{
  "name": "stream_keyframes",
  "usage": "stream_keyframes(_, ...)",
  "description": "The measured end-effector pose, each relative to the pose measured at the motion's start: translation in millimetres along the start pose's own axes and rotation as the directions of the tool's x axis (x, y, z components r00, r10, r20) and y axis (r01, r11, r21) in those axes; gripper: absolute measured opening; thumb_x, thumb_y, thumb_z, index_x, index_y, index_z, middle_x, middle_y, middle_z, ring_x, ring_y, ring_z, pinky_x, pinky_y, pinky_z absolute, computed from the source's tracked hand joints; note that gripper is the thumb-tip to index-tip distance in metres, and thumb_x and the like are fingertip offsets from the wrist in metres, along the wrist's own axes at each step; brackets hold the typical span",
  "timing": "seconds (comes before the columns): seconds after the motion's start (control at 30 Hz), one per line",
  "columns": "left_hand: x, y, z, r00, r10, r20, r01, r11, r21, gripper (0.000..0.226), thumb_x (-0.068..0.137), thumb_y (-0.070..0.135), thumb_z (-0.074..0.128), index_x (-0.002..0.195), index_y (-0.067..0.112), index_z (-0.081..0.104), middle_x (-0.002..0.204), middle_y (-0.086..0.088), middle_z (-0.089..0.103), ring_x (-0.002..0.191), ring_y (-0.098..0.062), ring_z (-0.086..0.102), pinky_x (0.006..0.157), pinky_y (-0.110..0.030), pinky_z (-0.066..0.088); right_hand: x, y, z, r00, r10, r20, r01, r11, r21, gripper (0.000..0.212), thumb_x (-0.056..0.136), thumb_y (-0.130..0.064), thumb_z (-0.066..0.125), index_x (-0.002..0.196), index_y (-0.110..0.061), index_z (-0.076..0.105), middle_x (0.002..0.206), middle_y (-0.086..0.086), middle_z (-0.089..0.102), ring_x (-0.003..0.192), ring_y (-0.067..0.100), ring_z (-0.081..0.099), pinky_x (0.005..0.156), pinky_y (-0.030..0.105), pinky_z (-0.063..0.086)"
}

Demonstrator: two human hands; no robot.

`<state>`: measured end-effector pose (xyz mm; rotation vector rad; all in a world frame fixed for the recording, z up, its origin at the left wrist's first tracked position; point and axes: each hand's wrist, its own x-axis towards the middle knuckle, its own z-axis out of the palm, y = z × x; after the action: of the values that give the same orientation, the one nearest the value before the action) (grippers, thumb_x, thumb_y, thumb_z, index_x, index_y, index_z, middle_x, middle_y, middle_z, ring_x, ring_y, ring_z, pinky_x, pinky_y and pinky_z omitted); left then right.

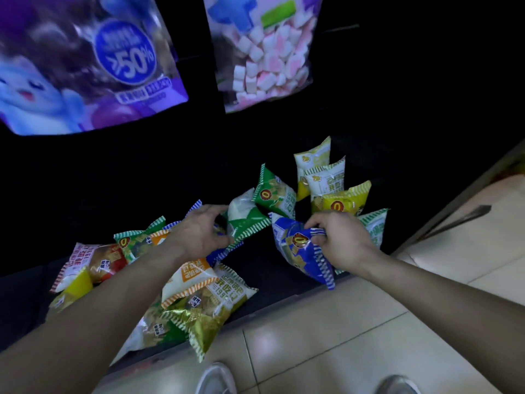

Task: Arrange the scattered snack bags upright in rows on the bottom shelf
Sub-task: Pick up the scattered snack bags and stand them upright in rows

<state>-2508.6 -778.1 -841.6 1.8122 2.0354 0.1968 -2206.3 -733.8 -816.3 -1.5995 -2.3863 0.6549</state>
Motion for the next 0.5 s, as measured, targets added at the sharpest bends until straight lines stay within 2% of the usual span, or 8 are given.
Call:
stream_keyframes(0.1, -14, 17, -8, 1.000, 0.028, 0.004, -0.028, 1.000, -0.004, 0.089, 0.080, 0.060, 0.068, 0.153, 0.030, 0.026, 0.156, -0.001, 0.035, 0.126, -0.025, 0.052, 0.099, -0.039, 0.047, -20, 7, -27, 0.999, 0.007, -0.037, -0.004, 0.997, 0.078, 0.022, 0.090, -0.015, 0.068, 0.100, -0.034, 0.069, 0.082, -0.015, 0.057, 0.077, 0.012, 0.056, 0.062, 0.029, 0.041)
stream_keyframes(0.17, -18, 31, -12, 0.999, 0.030, 0.027, -0.027, 0.995, -0.097, 0.090, 0.080, 0.059, 0.070, 0.153, 0.028, 0.027, 0.155, 0.001, 0.037, 0.119, -0.023, 0.056, 0.096, -0.037, 0.048, -31, 11, -40, 0.998, -0.003, -0.061, 0.014, 0.986, 0.169, 0.021, 0.089, -0.015, 0.069, 0.094, -0.035, 0.067, 0.082, -0.011, 0.062, 0.076, 0.009, 0.061, 0.056, 0.027, 0.046)
stream_keyframes(0.23, -19, 44, -12, 0.998, 0.032, 0.048, -0.021, 0.979, -0.201, 0.094, 0.077, 0.054, 0.075, 0.153, 0.027, 0.027, 0.154, 0.003, 0.038, 0.127, -0.022, 0.051, 0.101, -0.036, 0.043, -39, 14, -44, 0.998, -0.013, -0.064, 0.029, 0.966, 0.259, 0.018, 0.089, -0.015, 0.071, 0.093, -0.032, 0.067, 0.084, -0.012, 0.064, 0.078, 0.004, 0.063, 0.051, 0.016, 0.043)
stream_keyframes(0.3, -15, 53, -10, 0.997, 0.039, 0.068, -0.018, 0.957, -0.291, 0.100, 0.073, 0.049, 0.080, 0.153, 0.026, 0.025, 0.153, 0.004, 0.037, 0.138, -0.022, 0.040, 0.107, -0.034, 0.037, -43, 14, -41, 0.998, -0.014, -0.059, 0.032, 0.945, 0.326, 0.018, 0.088, -0.015, 0.072, 0.091, -0.033, 0.068, 0.084, -0.012, 0.066, 0.079, 0.005, 0.065, 0.052, 0.020, 0.046)
stream_keyframes(0.4, -8, 62, -3, 0.990, 0.042, 0.131, 0.016, 0.909, -0.417, 0.109, 0.068, 0.041, 0.085, 0.155, 0.026, 0.020, 0.154, 0.004, 0.034, 0.141, -0.021, 0.034, 0.103, -0.027, 0.033, -42, 14, -34, 0.998, -0.018, -0.059, 0.040, 0.919, 0.393, 0.025, 0.087, -0.013, 0.073, 0.085, -0.037, 0.067, 0.083, -0.008, 0.066, 0.079, 0.012, 0.068, 0.061, 0.034, 0.054)
stream_keyframes(0.5, -2, 64, 9, 0.981, 0.033, 0.190, 0.074, 0.844, -0.532, 0.117, 0.062, 0.044, 0.086, 0.155, 0.025, 0.018, 0.155, 0.001, 0.034, 0.145, -0.020, 0.030, 0.105, -0.028, 0.030, -37, 16, -30, 0.997, -0.047, -0.056, 0.067, 0.907, 0.416, 0.025, 0.087, -0.011, 0.073, 0.084, -0.035, 0.067, 0.079, -0.009, 0.064, 0.076, 0.010, 0.065, 0.060, 0.029, 0.048)
